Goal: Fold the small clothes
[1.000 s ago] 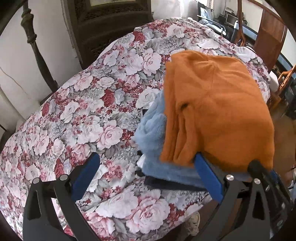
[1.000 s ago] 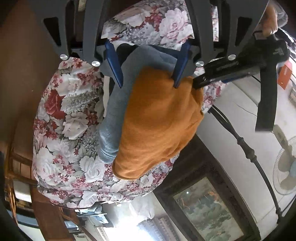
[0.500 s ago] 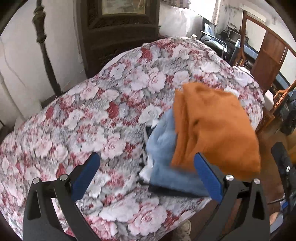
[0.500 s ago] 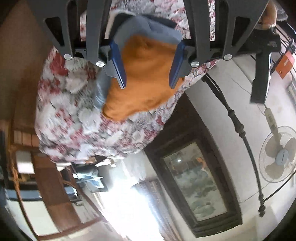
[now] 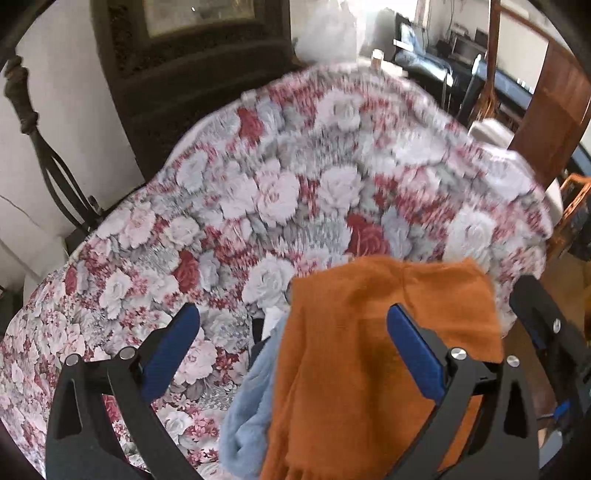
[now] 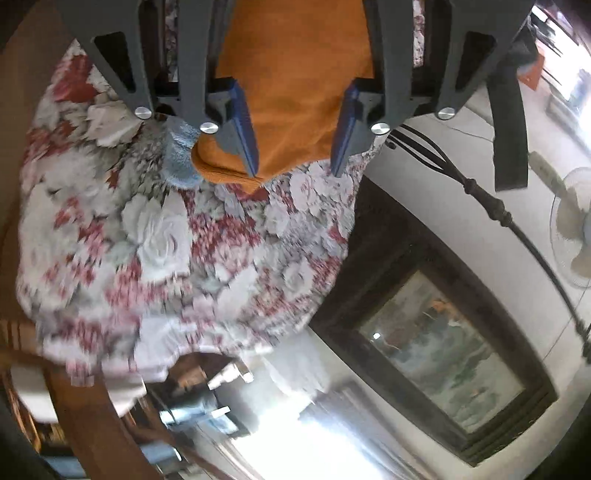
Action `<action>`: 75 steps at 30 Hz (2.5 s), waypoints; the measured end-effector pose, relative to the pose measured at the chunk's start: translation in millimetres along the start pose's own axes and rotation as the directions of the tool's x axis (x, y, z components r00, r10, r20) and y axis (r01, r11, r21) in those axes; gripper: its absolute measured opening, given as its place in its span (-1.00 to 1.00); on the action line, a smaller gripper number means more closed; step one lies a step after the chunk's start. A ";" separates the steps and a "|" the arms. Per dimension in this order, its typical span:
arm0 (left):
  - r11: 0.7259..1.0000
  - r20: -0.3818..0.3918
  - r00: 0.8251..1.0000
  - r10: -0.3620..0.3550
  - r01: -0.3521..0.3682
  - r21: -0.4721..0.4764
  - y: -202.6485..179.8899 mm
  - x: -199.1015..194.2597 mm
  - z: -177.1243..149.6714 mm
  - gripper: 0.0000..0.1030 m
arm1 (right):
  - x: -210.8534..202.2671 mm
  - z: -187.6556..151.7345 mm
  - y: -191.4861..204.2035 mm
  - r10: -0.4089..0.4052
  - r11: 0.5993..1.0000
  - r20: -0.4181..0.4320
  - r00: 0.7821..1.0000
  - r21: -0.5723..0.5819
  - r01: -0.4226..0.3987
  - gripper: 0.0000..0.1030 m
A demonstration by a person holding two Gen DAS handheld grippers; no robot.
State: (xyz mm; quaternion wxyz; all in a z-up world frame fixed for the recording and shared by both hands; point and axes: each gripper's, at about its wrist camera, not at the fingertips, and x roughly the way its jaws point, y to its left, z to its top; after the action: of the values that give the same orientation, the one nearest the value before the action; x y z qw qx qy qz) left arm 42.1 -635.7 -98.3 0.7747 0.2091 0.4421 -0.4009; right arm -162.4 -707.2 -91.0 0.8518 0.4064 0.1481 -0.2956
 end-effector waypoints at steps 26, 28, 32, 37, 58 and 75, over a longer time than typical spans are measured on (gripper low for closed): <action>0.999 -0.006 1.000 -0.024 0.023 -0.040 32.5 -10.9 -70.7 0.92 | -48.1 -81.5 37.4 -0.080 0.955 -0.029 0.996 -0.290 0.068 -0.38; 0.999 0.009 1.000 -0.020 0.020 -0.027 31.9 -23.5 -69.6 0.92 | -62.6 -78.6 34.4 -0.060 0.966 0.004 0.998 -0.252 0.059 -0.37; 1.000 0.066 0.998 -0.011 0.011 -0.010 36.9 -51.2 -79.0 0.92 | -82.6 -86.3 34.2 -0.063 0.965 0.036 0.997 -0.254 0.070 -0.36; 1.000 0.000 1.000 0.002 -0.002 0.002 35.9 -25.3 -103.8 0.92 | -62.1 -99.5 18.3 -0.100 0.974 -0.077 0.992 -0.211 0.082 -0.12; 0.999 -0.159 0.987 -0.007 -0.002 -0.053 61.1 -14.0 -208.8 0.91 | -72.7 -176.3 6.5 -0.234 0.954 -0.167 0.958 -0.226 0.194 -0.02; 1.000 0.122 0.992 0.021 -0.020 -0.011 50.2 -161.7 -191.3 0.91 | -160.5 -167.8 39.7 -0.332 0.924 -0.129 0.934 -0.242 0.295 0.73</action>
State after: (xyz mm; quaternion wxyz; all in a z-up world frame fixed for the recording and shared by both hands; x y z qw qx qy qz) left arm -62.9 -405.7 -61.7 0.8056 0.1847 0.3935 -0.4026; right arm -265.1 -495.1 -93.0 0.8173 0.3045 0.3142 -0.3749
